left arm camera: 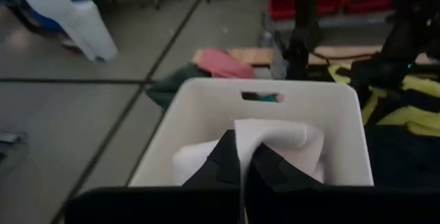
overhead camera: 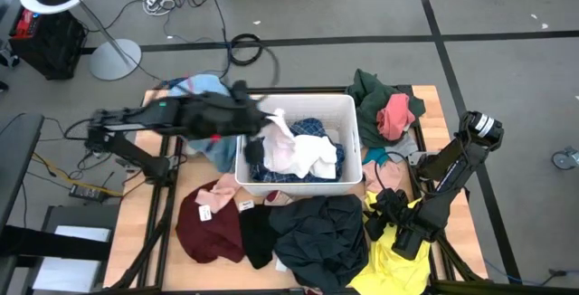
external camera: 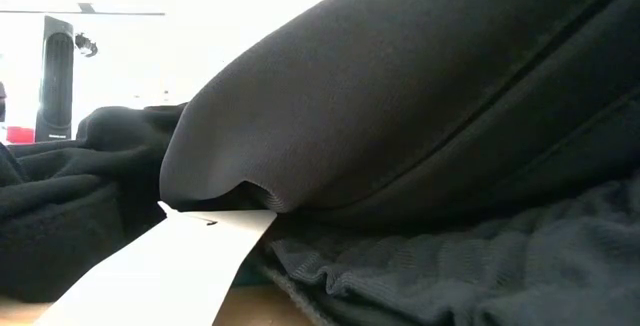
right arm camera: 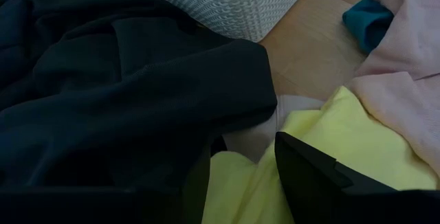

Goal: Sort clothes
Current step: Put the light orange shirt into the laundry bin, then put the black pants into the laundry bin

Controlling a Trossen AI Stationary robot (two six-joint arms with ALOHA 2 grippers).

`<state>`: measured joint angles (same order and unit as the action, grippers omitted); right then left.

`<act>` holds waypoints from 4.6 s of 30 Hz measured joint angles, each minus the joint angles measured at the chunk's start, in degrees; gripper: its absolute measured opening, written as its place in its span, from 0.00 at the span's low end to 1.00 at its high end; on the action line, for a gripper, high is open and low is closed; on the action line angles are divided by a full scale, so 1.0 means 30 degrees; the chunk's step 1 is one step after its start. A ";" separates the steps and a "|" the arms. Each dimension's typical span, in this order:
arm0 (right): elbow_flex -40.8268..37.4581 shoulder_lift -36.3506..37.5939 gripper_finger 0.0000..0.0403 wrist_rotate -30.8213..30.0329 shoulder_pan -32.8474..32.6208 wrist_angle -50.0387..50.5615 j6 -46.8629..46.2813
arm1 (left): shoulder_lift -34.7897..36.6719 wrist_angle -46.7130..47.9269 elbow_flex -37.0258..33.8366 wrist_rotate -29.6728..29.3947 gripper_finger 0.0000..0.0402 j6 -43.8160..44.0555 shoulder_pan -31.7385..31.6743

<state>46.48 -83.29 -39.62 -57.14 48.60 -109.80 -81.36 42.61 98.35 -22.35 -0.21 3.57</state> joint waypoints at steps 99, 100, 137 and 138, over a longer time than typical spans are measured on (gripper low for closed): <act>2.9464 -0.6586 0.03 0.1107 1.1684 0.5017 3.3482 | 1.0492 -0.1712 -1.7274 -0.2813 0.34 1.1251 1.0272; 2.9498 -0.6559 0.03 0.1092 1.2016 0.3984 3.4274 | 1.0492 -0.1719 -1.7274 -0.3050 0.34 1.1275 1.0406; 2.6784 -0.7378 0.03 0.8285 2.0490 0.2861 3.3104 | 1.0141 -0.1091 -1.7597 -0.6836 0.34 1.3202 1.2248; 2.6261 -0.7719 0.03 0.8910 2.0666 0.2926 3.2438 | 1.0150 -0.1624 -1.7944 -0.6865 0.34 1.3145 1.2248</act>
<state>125.26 -106.44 -12.89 4.85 57.38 -12.49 -50.92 37.74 44.51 -42.95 39.22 40.32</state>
